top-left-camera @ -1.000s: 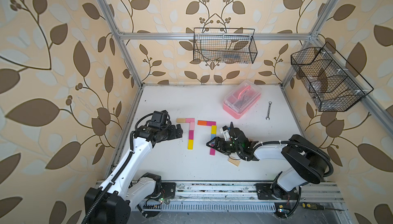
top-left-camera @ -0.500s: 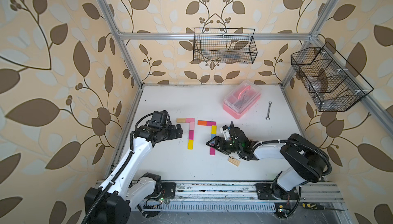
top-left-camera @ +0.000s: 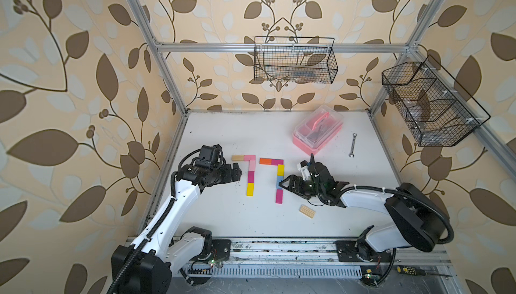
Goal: Assemble the number 7 with building blocks
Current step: Assemble the building block at the center of the board.
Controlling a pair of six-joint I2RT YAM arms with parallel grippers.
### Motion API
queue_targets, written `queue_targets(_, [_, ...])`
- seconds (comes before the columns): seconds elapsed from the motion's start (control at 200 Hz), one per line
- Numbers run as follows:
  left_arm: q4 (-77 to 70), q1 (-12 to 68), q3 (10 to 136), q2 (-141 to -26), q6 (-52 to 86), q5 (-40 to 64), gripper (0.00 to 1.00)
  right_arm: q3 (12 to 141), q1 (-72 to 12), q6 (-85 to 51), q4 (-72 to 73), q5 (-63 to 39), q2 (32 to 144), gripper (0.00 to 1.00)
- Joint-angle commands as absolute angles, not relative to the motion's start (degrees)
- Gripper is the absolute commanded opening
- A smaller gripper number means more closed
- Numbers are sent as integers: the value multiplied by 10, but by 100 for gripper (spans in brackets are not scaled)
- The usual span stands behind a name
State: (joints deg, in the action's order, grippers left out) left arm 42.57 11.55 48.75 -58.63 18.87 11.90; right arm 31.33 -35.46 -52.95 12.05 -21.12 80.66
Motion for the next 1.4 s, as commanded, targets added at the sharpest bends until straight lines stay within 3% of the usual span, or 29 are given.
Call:
queue_targets(0.0, [412, 113, 484, -587, 170, 159, 99, 374, -334, -411, -59, -166, 743, 99])
queue_targets(0.095, [403, 113, 482, -592, 162, 196, 99, 412, -321, -334, -178, -124, 707, 98])
queue_targets(0.205, [406, 113, 486, -597, 161, 199, 99, 413, -333, -317, -212, -146, 692, 96])
queue_targets(0.435, [407, 113, 485, -592, 163, 191, 99, 340, -482, -463, -18, -183, 731, 96])
queue_targets(0.595, [408, 113, 484, -589, 163, 189, 99, 352, -548, -494, 37, -165, 794, 97])
queue_targets(1.395, [410, 113, 485, -594, 163, 185, 99, 346, -553, -515, 106, -180, 877, 97])
